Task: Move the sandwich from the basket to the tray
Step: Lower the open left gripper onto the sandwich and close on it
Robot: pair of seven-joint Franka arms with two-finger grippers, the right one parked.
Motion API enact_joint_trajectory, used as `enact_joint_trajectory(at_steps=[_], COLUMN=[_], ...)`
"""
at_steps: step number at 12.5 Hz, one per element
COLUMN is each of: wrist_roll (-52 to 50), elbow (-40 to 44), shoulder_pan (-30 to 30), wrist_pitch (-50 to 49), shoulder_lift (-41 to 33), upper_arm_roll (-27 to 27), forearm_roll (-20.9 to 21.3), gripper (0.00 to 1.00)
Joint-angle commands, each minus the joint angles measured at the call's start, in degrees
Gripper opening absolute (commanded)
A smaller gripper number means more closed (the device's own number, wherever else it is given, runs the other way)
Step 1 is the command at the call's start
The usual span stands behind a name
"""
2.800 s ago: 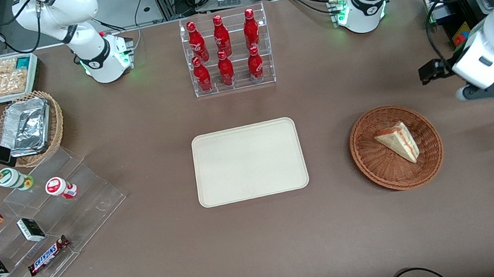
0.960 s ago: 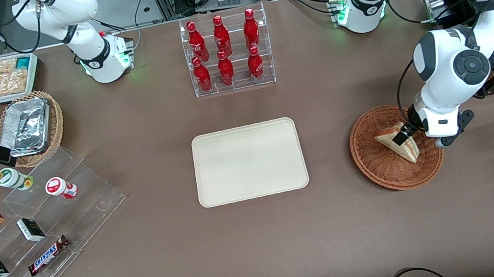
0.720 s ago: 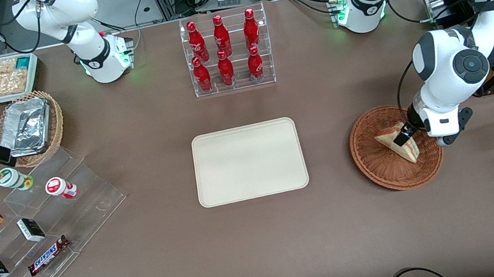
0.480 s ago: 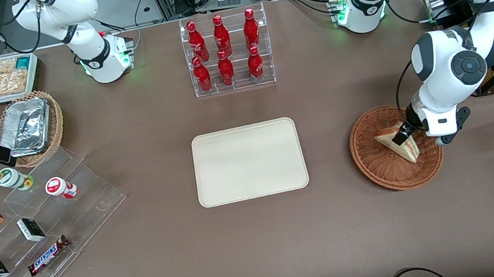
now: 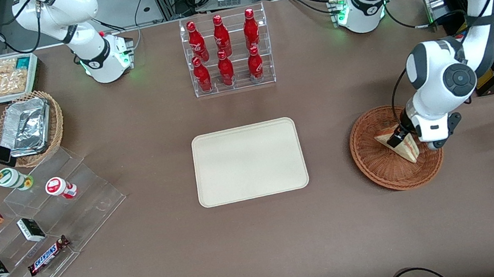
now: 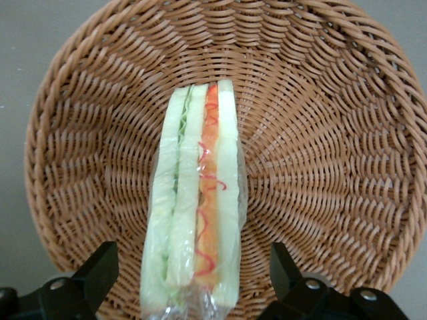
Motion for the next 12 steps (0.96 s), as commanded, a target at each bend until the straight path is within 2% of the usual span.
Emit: enact_joint_trajectory(at_steps=[1, 2, 3, 9, 12], wrist_roll=[-1.1, -1.3, -1.3, 3.0, 12.2], elbow=[-0.3, -0.3, -0.3, 2.1, 9.3], shoulder_pan=[-0.2, -0.2, -0.2, -0.4, -3.5], wrist_pitch=[1.3, 0.8, 0.3, -6.1, -16.8], shoulder_lift=[0.3, 0.1, -0.1, -3.8, -3.7], upper_arm_roll=[0.1, 0.1, 0.1, -0.1, -1.2], forearm_roll=[-0.5, -0.5, -0.4, 0.4, 0.5], gripper=[0.71, 0.21, 0.00, 0.00, 0.00])
